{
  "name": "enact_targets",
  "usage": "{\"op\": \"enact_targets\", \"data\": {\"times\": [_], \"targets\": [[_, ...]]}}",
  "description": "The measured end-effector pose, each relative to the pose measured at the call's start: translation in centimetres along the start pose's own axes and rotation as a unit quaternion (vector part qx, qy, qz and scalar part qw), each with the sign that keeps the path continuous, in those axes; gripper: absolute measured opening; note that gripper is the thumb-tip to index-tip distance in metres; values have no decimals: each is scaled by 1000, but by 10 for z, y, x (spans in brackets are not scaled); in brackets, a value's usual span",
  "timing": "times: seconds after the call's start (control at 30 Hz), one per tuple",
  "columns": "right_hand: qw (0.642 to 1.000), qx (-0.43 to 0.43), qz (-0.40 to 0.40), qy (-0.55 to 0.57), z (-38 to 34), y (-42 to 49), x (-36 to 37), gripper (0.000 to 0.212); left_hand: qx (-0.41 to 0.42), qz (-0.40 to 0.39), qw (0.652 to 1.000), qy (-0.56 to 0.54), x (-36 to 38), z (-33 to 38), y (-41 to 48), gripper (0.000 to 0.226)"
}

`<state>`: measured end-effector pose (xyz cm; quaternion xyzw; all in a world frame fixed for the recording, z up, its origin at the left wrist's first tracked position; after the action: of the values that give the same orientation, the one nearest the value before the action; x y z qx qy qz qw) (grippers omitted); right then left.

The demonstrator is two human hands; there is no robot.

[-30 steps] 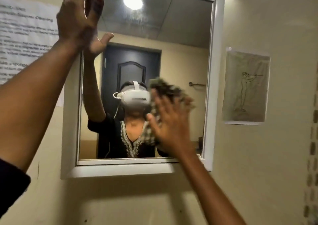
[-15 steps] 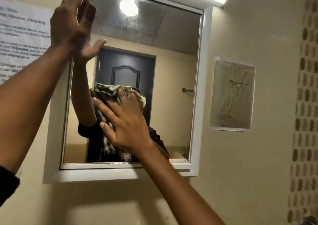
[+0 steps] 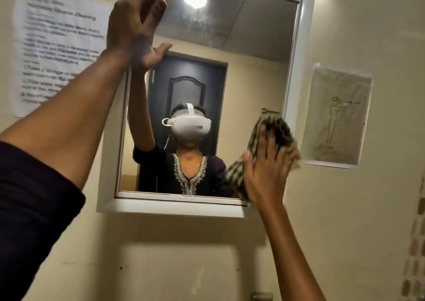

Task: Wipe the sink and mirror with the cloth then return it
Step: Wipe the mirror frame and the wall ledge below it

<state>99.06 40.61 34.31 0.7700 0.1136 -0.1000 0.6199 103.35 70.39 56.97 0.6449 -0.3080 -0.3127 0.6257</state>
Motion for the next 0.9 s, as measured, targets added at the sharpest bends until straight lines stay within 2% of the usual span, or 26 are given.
{"op": "enact_targets", "data": {"times": [0.17, 0.23, 0.3, 0.4, 0.53, 0.67, 0.77, 0.9], "targets": [[996, -44, -53, 58, -22, -68, 20, 61, -32, 49, 991, -121, 2, 8, -41, 62], [986, -129, -78, 71, -69, -78, 26, 60, -43, 61, 984, -164, 4, 17, -69, 68], [964, -224, -120, 84, -129, -94, 44, 59, -75, 67, 982, -160, 2, 14, -90, 65], [945, -292, -134, 64, -211, -108, 76, 55, -128, 34, 984, -117, -3, -12, -107, 66], [922, -362, -133, 39, -276, -119, 100, 54, -117, -44, 987, -98, 1, -26, -117, 87], [909, -409, -79, -8, -266, -127, 104, 51, -99, -65, 992, -35, 1, -16, -130, 84], [885, -465, 3, -30, -246, -137, 102, 40, -95, -70, 993, -17, 1, -8, -146, 83], [852, -515, 12, -93, -198, -140, 90, 44, -88, -57, 994, -6, 2, -8, -158, 78]]}}
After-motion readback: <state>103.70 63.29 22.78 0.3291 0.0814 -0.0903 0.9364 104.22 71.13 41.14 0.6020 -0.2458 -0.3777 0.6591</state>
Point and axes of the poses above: each hand's wrist, its own y-axis towards the middle knuckle, its own x-axis out of the palm, z = x × y, the point moved 8 cm from there along y, towards the middle knuckle, and after that the axes turned 2 degrees about y, right-handed, at the moved point
